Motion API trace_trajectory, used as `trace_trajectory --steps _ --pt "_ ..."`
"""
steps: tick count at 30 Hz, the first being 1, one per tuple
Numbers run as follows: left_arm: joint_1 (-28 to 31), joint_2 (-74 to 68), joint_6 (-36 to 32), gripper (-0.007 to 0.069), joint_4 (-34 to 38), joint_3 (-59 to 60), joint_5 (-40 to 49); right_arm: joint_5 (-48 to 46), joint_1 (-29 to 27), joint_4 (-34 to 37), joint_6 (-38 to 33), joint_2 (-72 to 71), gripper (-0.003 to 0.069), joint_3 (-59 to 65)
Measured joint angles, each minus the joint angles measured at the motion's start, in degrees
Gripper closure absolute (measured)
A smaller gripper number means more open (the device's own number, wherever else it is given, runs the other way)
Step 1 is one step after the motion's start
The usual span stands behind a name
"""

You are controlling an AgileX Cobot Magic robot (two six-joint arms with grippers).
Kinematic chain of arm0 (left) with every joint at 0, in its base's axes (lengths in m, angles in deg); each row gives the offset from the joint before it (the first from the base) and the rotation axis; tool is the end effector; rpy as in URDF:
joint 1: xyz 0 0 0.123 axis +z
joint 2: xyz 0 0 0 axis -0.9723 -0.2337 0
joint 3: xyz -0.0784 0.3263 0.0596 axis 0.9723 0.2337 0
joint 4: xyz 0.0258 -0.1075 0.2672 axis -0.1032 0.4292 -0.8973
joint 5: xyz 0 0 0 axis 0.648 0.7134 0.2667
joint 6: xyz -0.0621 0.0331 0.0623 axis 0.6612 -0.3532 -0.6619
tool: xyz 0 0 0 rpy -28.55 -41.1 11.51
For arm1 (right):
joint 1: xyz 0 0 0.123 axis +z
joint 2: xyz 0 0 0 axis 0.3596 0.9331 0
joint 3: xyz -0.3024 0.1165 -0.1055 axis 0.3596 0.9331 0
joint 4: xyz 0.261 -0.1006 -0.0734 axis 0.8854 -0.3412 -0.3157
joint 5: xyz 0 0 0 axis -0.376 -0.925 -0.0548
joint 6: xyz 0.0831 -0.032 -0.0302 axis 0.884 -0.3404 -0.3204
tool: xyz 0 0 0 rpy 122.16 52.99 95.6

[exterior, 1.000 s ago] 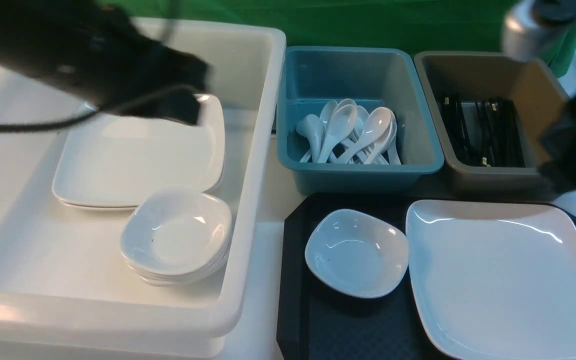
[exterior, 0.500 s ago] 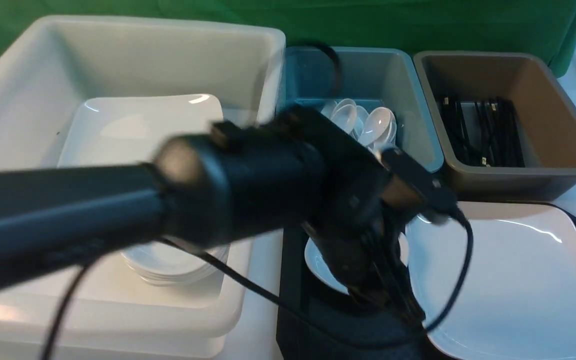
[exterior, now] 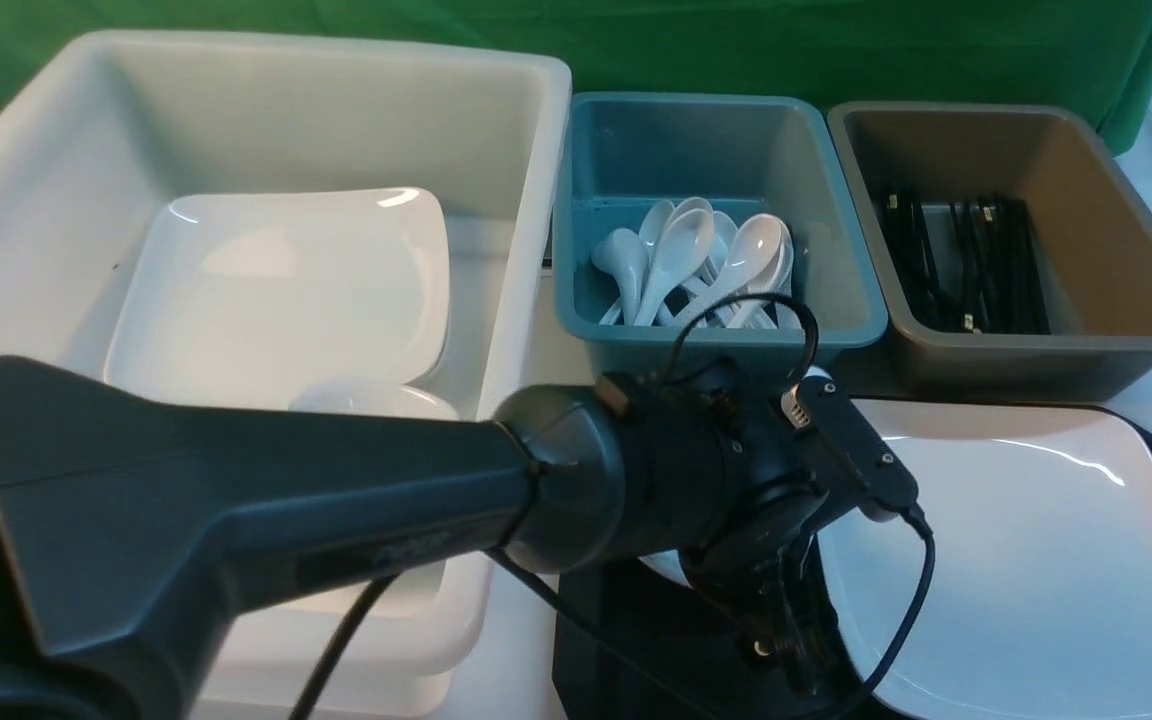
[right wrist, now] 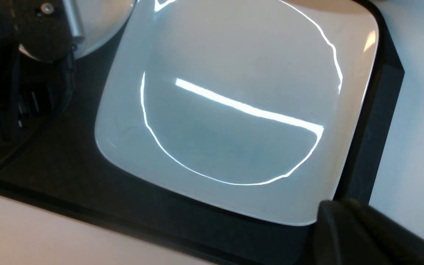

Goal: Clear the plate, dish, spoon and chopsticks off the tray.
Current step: Use the left arm to grab a small plate from the dinner plate, then use the left arm to put the small plate into the large storage box on the left

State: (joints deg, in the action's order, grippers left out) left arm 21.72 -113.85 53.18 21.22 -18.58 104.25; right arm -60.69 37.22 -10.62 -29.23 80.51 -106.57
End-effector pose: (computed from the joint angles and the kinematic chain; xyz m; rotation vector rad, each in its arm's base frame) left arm 0.2910 -0.3855 0.1860 1.3965 2.3153 -0.0120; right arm 0.1778 0.0405 0.4074 -0.3804 2.4610 -0.0472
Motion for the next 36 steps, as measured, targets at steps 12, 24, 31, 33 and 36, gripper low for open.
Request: trace_trajectory --steps 12,24,31,33,36 --pt "-0.1 1.1 1.2 0.0577 -1.3 -6.4 6.8 1.6 0.0 0.1 0.0 0.0 0.0635 0.0" --pt "0.6 9.7 2.3 0.0594 1.1 -22.8 20.3 1.2 0.0 13.3 -6.4 0.0 0.0635 -5.9" --pt "7.9 21.1 1.3 0.0594 -3.4 -26.9 28.9 3.3 0.0 27.2 -13.2 0.2 0.0635 -9.3" --pt "11.1 23.1 0.6 0.0594 -3.5 -26.8 32.3 3.9 0.0 32.4 -15.4 1.3 0.0634 -10.2" --pt "16.0 26.0 0.4 0.0594 -1.7 -24.8 33.3 3.9 0.0 38.3 -19.2 3.5 0.0634 -11.0"
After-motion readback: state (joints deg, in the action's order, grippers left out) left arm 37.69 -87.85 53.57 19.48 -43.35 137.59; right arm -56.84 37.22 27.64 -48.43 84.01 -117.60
